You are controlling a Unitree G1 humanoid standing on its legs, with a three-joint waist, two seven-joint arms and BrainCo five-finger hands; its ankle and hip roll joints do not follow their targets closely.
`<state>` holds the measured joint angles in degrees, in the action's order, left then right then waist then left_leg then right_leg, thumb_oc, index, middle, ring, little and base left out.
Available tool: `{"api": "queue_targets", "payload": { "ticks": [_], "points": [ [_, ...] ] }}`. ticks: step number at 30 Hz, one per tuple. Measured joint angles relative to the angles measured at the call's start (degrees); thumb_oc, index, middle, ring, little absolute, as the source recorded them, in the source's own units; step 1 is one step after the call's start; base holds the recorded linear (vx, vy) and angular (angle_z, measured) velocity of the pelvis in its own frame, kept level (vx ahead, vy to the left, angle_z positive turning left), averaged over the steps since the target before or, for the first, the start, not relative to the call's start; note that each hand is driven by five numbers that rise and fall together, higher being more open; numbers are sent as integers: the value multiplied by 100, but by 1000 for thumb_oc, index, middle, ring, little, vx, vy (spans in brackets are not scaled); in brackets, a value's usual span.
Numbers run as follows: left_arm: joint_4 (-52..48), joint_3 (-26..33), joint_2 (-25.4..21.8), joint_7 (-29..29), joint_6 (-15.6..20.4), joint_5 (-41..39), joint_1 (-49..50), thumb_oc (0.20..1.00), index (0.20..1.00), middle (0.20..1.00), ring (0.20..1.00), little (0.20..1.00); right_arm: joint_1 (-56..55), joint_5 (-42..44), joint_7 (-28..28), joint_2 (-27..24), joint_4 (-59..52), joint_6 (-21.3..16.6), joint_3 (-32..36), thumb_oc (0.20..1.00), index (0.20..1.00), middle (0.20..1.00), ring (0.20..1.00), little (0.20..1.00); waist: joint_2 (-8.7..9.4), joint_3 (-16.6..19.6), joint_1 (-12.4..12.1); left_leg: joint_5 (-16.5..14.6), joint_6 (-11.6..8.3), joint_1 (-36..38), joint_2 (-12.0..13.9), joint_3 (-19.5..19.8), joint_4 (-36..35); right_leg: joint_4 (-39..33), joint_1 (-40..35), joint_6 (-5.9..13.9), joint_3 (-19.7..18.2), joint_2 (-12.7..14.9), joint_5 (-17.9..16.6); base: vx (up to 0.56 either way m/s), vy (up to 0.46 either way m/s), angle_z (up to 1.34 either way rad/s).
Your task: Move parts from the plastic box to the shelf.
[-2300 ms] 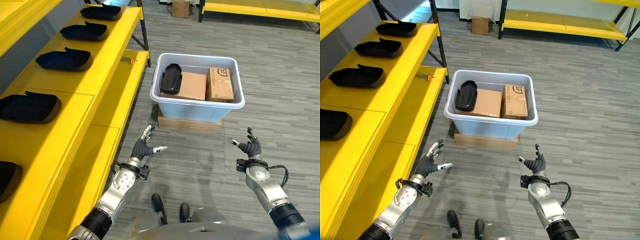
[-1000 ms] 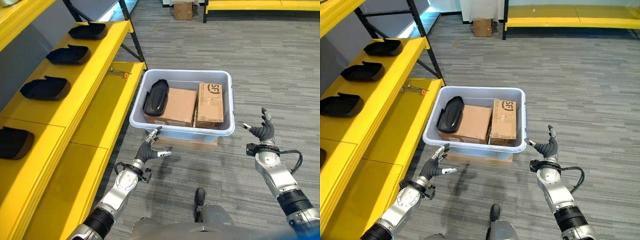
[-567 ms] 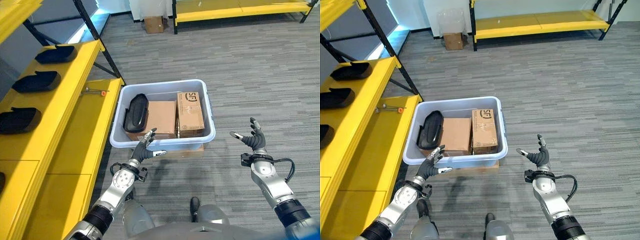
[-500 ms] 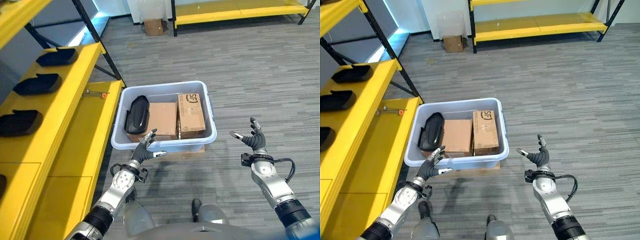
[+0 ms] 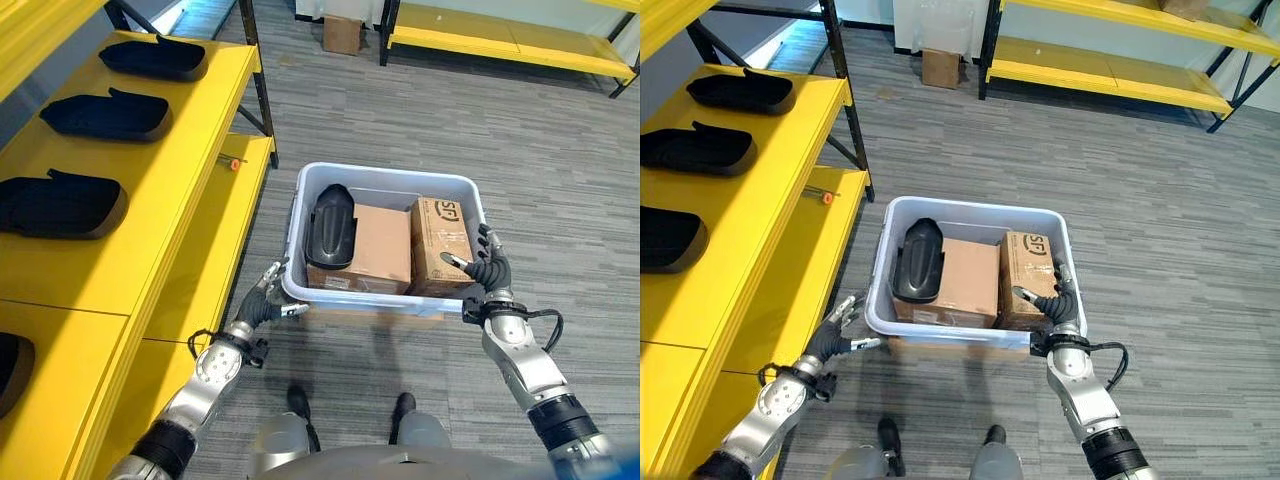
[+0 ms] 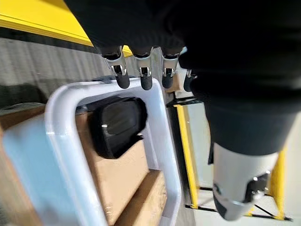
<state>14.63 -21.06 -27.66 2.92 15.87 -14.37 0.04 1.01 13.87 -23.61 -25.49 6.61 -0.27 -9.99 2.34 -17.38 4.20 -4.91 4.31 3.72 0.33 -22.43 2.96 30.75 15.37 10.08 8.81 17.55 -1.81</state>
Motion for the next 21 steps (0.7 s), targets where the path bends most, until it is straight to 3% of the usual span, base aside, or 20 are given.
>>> {"api": "queue_targets", "payload": {
  "ticks": [1,2,3,4,5,6,8,9,12,17,21],
  "points": [
    [-197,39,-131,-2,16,1,110,1000,1000,1000,1000,1000,-71,-2,66,-35,66,8,-29,1000,1000,1000,1000,1000,43,21,3,29,21,86,17,-67,-101,-891,79,6,123,-117,4,152,-391,2],
    [-95,179,-279,30,4,-1,193,1000,1000,1000,1000,1000,-170,-4,186,-15,241,-10,-202,1000,1000,1000,1000,1000,404,113,-35,-47,-27,22,-133,-83,-17,-2488,110,36,258,-142,-248,227,-336,-2],
    [-33,193,-230,114,-26,-2,316,1000,1000,1000,1000,1000,-213,-2,265,15,264,-2,-252,1000,1000,1000,1000,1000,466,176,-62,-86,-12,16,-123,-65,12,-2702,-24,-2,302,-233,-329,218,-187,16],
    [1,192,-77,149,-73,-5,486,1000,1000,1000,1000,1000,-220,-5,333,10,239,-5,-264,1000,1000,1000,1000,1000,356,268,-130,-86,-16,79,-46,-29,-66,-2402,-301,-51,352,-397,-273,182,-146,13],
    [-99,89,62,219,-90,-17,655,1000,1000,1000,1000,1000,-162,-21,392,-30,215,-13,-244,1000,1000,1000,1000,1000,152,435,-229,-1,13,206,-33,0,-215,-2314,-886,-31,632,-502,-262,134,-103,13],
    [-285,71,51,232,-95,-16,715,1000,1000,1000,1000,1000,41,-90,457,-48,218,-20,-219,1000,1000,1000,1000,1000,66,533,-206,31,21,219,-112,84,-231,-2751,-1554,-149,713,-563,-407,125,-88,8],
    [-345,131,102,236,-105,-72,712,1000,1000,1000,1000,1000,196,-173,460,-89,229,-17,-280,1000,1000,1000,1000,1000,-143,617,-198,83,-56,236,-200,172,-276,-3511,-2171,-264,709,-607,-430,155,-24,18],
    [-358,128,170,233,-104,-74,676,1000,1000,1000,1000,1000,202,-177,455,-235,228,-17,-404,1000,1000,1000,1000,1000,-205,652,-211,119,-107,274,-127,218,-298,-3598,-2248,-302,699,-697,-387,152,17,16],
    [-365,72,189,207,-126,-73,788,1000,1000,1000,1000,1000,221,-257,432,-339,130,-21,-419,1000,1000,1000,1000,1000,-171,655,-214,245,-226,348,-28,285,-499,-3598,-2281,-439,647,-823,-147,129,20,4],
    [-366,-42,190,215,-177,-76,751,1000,1000,1000,1000,1000,425,-399,500,-371,139,-31,-638,1000,1000,1000,1000,1000,-139,638,-208,473,-310,240,30,419,-744,-3600,-2127,-478,673,-918,-157,31,9,9],
    [-367,-164,102,230,-193,-82,557,1000,1000,1000,1000,1000,815,-546,523,-469,177,-78,-872,1000,1000,1000,1000,1000,-164,477,-359,600,-294,21,36,460,-761,-3564,-1898,-490,694,-922,-193,-35,14,4]
  ]
}}
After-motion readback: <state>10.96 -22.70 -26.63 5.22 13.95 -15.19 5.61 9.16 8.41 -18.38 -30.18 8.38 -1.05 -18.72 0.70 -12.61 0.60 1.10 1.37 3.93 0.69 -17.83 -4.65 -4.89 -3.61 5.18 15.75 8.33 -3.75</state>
